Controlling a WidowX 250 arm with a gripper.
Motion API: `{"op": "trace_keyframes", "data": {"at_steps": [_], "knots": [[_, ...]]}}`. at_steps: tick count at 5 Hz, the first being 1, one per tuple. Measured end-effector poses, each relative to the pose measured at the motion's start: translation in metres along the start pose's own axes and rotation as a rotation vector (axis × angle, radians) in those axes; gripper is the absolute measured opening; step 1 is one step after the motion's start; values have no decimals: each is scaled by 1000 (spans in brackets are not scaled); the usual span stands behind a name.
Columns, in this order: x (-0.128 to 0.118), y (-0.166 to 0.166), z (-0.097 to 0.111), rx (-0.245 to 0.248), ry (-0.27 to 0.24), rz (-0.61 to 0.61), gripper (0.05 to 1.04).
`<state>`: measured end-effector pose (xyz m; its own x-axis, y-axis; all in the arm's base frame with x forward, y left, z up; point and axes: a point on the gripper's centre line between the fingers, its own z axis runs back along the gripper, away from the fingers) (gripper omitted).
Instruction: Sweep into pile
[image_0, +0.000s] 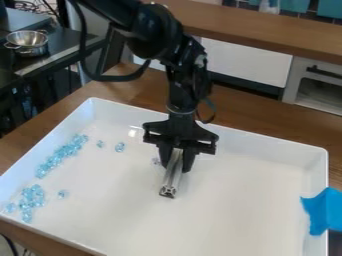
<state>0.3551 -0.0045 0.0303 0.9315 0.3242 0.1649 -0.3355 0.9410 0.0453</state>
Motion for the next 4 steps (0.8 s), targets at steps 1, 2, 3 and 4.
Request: {"op": "trace_keyframes", "data": {"at_steps": [1,2,3,4], "knots": [[0,17,-3,-21,-11,11,383],[2,53,-3,-25,-6,43,383],[4,89,-5,-21,26,94,383],[8,127,-3,-6,35,160,383]]}}
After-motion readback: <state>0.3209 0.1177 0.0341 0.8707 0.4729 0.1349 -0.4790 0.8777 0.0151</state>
